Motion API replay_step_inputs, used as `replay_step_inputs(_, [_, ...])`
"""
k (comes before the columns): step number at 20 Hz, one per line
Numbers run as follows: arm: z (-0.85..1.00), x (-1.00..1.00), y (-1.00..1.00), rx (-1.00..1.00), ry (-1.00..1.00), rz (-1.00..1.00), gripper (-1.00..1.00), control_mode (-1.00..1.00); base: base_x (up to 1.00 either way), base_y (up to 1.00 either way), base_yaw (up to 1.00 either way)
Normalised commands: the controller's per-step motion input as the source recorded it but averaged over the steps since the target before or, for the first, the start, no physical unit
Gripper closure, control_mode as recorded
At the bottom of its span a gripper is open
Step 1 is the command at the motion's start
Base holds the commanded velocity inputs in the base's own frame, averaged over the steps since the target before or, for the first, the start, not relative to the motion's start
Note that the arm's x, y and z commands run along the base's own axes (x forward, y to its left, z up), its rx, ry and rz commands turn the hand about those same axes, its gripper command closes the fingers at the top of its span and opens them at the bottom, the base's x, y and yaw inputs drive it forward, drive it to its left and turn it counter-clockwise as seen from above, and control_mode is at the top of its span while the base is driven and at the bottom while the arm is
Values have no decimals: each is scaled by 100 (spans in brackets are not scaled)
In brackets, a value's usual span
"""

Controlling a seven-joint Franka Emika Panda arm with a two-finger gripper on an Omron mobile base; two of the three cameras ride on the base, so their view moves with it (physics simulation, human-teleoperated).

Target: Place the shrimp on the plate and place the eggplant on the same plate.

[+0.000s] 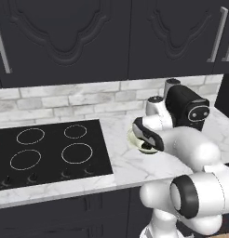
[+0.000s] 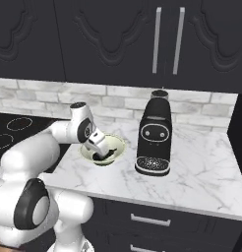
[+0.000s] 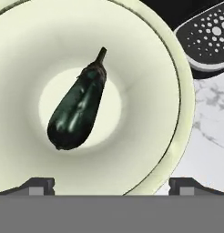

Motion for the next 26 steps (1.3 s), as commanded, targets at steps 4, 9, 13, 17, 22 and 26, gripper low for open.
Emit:
replay_step_inputs(4, [-21, 73, 0, 0, 9, 0, -100, -100, 0, 0, 0])
replay_step_inputs(9, [-34, 47, 0, 0, 0, 0, -100, -100, 0, 0, 0])
replay_step_inputs(13, [-37, 6, 0, 0, 0, -5, -100, -100, 0, 0, 0])
replay_step_inputs(17, [-16, -35, 0, 0, 0, -15, -100, -100, 0, 0, 0])
replay_step_inputs(22, [-6, -29, -6, 0, 0, -14, -100, -100, 0, 0, 0])
replay_step_inputs(26, [-4, 8, -1, 0, 0, -6, -100, -100, 0, 0, 0])
